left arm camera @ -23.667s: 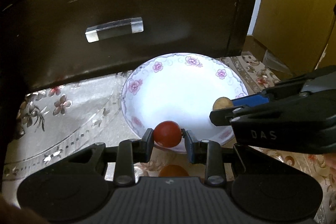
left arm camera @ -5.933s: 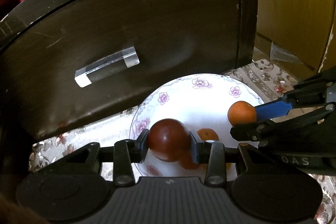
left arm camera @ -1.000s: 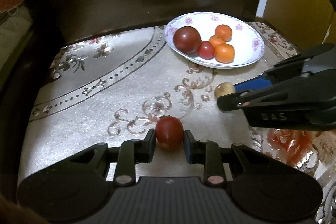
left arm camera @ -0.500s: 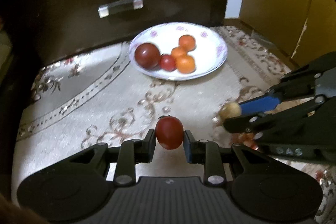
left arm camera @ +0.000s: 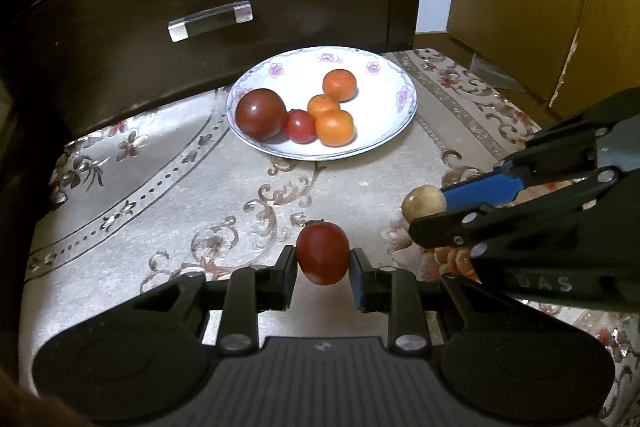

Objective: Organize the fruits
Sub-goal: 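Lift the red tomato and kiwi and carry them toward the bowl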

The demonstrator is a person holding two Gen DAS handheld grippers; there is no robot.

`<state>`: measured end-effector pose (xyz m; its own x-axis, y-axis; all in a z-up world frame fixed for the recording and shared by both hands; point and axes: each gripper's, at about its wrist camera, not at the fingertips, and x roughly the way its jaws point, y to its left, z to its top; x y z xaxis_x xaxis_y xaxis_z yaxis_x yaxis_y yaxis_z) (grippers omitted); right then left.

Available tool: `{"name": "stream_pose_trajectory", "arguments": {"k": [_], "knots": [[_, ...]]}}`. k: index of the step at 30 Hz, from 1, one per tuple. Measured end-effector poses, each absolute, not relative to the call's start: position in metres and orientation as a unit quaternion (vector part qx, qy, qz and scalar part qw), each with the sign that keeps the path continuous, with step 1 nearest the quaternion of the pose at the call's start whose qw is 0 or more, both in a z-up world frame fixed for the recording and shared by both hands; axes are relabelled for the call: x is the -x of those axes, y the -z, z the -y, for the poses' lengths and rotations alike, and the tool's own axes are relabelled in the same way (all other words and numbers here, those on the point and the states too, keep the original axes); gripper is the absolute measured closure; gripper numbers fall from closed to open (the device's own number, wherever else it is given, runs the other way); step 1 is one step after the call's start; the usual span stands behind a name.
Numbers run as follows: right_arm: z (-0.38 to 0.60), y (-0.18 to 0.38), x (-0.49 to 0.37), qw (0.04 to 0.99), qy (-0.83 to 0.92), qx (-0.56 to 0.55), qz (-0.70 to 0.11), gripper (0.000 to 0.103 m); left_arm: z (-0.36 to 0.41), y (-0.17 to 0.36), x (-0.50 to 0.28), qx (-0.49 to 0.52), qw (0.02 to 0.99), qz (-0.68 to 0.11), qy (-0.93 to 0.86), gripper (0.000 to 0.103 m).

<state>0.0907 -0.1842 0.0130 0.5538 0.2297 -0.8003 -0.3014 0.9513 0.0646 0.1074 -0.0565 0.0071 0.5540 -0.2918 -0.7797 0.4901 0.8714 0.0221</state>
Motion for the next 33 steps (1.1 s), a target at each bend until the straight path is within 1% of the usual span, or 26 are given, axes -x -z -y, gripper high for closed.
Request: {"name": "stream_pose_trajectory", "arguments": {"k": [33], "knots": [[0.18, -0.006, -0.102, 0.88, -0.151, 0.037, -0.448, 0.083, 0.056, -0.006, -0.118, -0.129, 0.878, -0.416, 0.199, 0.069]]}}
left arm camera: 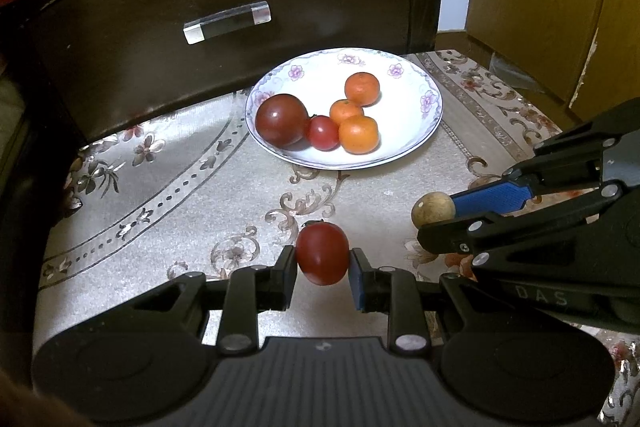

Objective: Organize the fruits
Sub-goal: 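Lift the red tomato and kiwi and carry them toward the bowl, then lower the tomato and kiwi into the white bowl and open both tools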

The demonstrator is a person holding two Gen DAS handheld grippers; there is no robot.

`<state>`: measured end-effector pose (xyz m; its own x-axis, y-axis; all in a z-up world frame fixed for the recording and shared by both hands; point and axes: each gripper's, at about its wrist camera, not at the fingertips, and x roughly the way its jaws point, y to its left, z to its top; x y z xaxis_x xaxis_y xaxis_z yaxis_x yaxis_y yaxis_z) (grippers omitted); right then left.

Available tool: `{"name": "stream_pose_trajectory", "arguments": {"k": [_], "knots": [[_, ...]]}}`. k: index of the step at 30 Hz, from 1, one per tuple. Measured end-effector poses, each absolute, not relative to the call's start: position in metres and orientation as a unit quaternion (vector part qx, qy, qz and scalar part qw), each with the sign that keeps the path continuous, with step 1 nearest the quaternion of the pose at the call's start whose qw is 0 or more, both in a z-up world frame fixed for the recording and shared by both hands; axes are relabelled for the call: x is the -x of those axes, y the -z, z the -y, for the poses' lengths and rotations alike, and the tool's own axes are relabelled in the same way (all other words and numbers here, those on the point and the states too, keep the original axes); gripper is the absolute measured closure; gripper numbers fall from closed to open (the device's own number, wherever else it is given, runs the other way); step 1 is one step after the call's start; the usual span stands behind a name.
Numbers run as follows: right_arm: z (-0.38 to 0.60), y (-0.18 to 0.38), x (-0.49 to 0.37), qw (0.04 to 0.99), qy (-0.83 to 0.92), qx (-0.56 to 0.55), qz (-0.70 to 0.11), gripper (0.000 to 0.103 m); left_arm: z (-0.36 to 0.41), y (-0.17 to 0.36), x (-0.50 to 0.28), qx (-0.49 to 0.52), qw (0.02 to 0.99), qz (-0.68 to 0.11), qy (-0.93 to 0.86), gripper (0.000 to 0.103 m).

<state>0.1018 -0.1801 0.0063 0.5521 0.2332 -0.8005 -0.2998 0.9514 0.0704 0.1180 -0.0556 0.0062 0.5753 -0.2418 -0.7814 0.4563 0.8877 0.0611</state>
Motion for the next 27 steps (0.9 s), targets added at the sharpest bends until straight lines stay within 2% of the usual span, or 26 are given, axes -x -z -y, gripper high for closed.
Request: {"name": "stream_pose_trajectory", "arguments": {"k": [27], "knots": [[0.195, -0.016, -0.132, 0.898, -0.131, 0.021, -0.419, 0.082, 0.074, -0.025, -0.16, -0.14, 0.895, -0.379, 0.191, 0.071]]}}
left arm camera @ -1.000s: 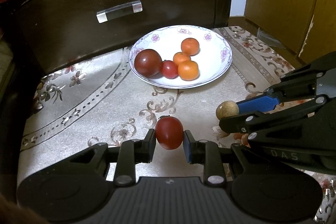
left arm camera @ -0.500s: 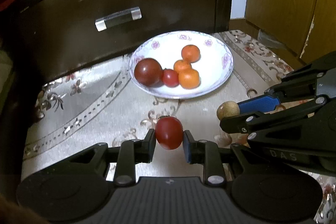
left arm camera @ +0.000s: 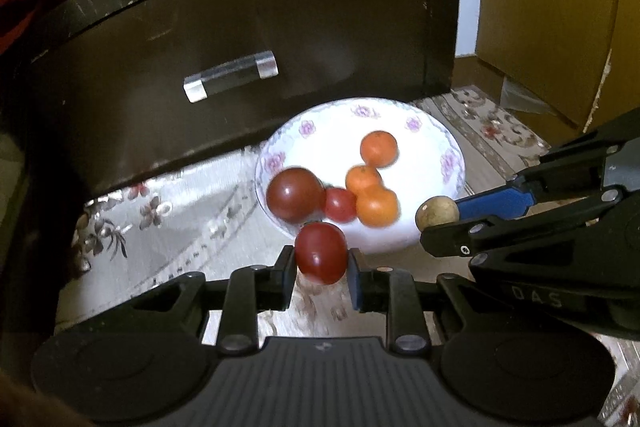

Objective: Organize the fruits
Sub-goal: 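Lower the tomato and kiwi into the white bowl and open both tools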

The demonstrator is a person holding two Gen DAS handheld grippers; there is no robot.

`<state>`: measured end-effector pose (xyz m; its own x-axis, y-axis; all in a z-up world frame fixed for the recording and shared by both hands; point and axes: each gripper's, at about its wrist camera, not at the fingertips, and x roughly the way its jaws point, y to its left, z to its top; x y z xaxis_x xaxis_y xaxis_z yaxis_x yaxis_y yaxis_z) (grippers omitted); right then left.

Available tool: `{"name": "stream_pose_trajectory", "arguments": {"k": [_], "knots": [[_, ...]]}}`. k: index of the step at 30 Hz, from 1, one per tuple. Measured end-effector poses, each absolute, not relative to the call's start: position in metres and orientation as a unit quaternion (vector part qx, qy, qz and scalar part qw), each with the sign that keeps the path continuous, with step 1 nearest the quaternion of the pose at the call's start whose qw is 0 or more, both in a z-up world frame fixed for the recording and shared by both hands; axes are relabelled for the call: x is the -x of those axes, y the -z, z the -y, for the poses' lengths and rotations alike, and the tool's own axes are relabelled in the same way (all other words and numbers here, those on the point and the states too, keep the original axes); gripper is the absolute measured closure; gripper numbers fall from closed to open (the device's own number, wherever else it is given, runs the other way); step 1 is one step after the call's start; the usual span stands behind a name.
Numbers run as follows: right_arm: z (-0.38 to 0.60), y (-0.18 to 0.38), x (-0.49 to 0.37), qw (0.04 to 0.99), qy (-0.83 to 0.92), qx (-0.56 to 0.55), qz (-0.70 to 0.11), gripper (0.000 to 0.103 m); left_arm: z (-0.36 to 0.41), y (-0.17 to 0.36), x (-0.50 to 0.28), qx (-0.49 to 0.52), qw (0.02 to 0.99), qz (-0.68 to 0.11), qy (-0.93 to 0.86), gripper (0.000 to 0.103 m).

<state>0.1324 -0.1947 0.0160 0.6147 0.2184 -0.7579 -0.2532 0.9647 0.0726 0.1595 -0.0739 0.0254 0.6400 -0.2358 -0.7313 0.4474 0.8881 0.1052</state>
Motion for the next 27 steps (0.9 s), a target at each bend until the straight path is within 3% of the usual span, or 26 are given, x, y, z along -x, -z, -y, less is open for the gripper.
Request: {"name": "stream_pose_trajectory", "arguments": {"k": [27], "knots": [[0.231, -0.008, -0.198, 0.908, -0.096, -0.01, -0.408, 0.082, 0.118, -0.024, -0.219, -0.203, 0.897, -0.337, 0.201, 0.071]]}}
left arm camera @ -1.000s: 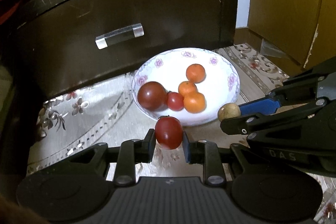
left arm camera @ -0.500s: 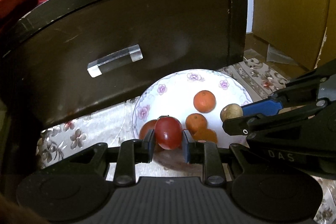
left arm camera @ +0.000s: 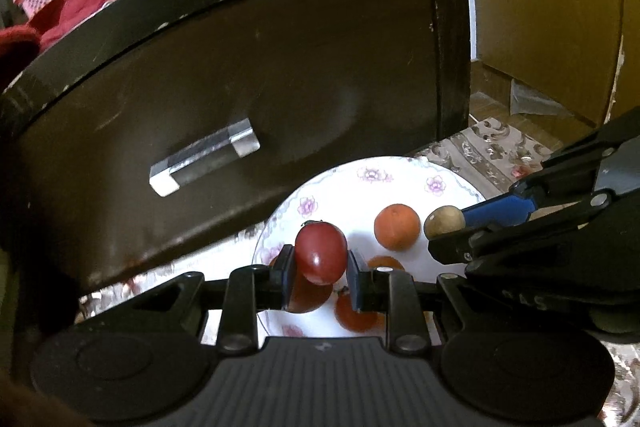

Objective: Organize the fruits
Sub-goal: 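Lower the tomato and kiwi into the white bowl and open both tools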

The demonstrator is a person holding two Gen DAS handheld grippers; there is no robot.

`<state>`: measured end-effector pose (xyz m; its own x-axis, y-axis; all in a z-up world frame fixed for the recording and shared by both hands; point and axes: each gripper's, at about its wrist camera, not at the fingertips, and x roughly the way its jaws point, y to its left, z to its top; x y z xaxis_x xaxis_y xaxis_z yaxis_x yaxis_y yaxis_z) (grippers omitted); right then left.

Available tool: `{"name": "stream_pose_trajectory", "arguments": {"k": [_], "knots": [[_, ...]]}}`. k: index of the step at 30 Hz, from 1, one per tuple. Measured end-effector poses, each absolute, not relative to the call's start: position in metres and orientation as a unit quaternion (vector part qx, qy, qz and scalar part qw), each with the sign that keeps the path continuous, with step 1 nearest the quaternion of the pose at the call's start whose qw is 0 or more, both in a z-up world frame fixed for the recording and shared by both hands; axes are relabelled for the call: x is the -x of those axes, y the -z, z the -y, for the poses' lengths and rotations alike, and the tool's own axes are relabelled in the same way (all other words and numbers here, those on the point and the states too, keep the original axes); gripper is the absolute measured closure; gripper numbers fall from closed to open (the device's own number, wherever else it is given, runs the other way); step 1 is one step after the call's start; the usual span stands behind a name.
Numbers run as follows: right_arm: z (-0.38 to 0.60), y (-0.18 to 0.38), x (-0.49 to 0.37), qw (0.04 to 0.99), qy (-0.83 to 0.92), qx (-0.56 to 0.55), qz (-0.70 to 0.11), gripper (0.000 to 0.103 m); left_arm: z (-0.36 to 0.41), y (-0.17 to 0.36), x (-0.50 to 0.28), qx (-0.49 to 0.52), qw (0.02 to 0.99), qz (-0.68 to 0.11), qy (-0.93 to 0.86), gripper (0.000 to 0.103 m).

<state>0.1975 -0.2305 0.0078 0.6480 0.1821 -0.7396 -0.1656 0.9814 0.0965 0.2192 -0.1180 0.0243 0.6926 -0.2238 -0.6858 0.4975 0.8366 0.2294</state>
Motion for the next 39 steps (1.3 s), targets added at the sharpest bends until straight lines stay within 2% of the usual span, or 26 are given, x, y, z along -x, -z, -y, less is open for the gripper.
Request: {"name": "stream_pose_trajectory", "arguments": {"k": [13, 18, 39], "knots": [[0.241, -0.003, -0.214, 0.905, -0.091, -0.038, -0.415, 0.082, 0.129, -0.024, -0.237, -0.24, 0.888, -0.322, 0.222, 0.07], [0.24, 0.003, -0.216, 0.899, -0.102, -0.045, -0.424, 0.082, 0.128, -0.027, -0.245, -0.232, 0.886, -0.327, 0.233, 0.067], [0.239, -0.003, -0.213, 0.904, -0.096, -0.038, -0.414, 0.076, 0.118, -0.029, -0.239, -0.216, 0.894, -0.329, 0.213, 0.065]]}}
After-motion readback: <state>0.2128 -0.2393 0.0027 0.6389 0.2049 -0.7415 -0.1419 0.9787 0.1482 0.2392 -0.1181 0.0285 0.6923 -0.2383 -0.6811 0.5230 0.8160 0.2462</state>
